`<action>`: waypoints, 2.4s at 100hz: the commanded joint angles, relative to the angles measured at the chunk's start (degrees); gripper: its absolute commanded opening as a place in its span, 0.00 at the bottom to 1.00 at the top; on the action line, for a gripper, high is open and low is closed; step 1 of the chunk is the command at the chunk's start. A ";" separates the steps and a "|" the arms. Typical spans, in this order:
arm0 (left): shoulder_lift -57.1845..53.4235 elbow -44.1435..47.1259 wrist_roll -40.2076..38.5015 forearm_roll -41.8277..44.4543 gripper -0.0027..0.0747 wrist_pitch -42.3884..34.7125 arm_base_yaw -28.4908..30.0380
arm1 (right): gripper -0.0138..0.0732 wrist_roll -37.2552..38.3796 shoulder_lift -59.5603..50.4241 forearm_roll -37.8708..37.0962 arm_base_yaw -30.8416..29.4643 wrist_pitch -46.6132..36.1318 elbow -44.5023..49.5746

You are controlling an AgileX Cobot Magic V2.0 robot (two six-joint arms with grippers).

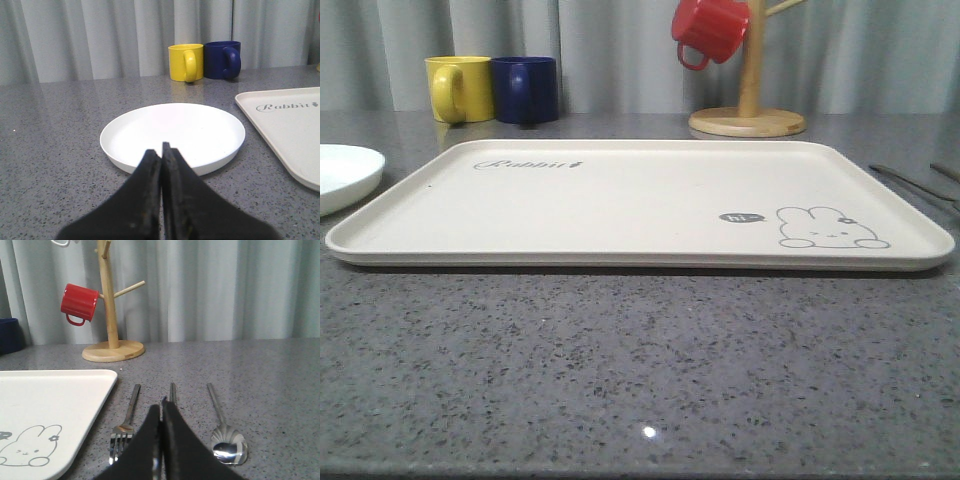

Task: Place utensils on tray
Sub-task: 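Lower the left gripper toward the white plate beside the tray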

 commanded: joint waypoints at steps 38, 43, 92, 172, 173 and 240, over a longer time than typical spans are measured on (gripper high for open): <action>-2.01 0.50 -0.56 -0.34 0.01 -4.91 0.07 | 0.08 -0.57 -1.20 -0.01 -0.31 -4.94 -1.01; -2.01 -0.92 -0.56 -0.98 0.01 -4.91 0.07 | 0.08 -0.57 -1.20 -0.01 -0.31 -4.94 -1.01; 18.34 -31.34 -0.56 -3.02 0.01 16.58 0.07 | 0.08 -0.57 -1.20 -0.01 -0.31 -4.94 -1.01; 48.83 -50.61 -0.56 -0.92 0.01 37.61 0.07 | 0.08 -0.57 -1.20 -0.01 -0.31 -4.94 -1.01; 48.83 -50.61 -0.56 -0.92 0.01 37.61 0.07 | 0.08 -0.57 -1.20 -0.01 -0.31 -4.94 -1.01; 49.01 -50.61 -0.59 -1.53 0.72 40.05 0.07 | 0.08 -0.57 -1.20 -0.01 -0.31 -4.94 -1.01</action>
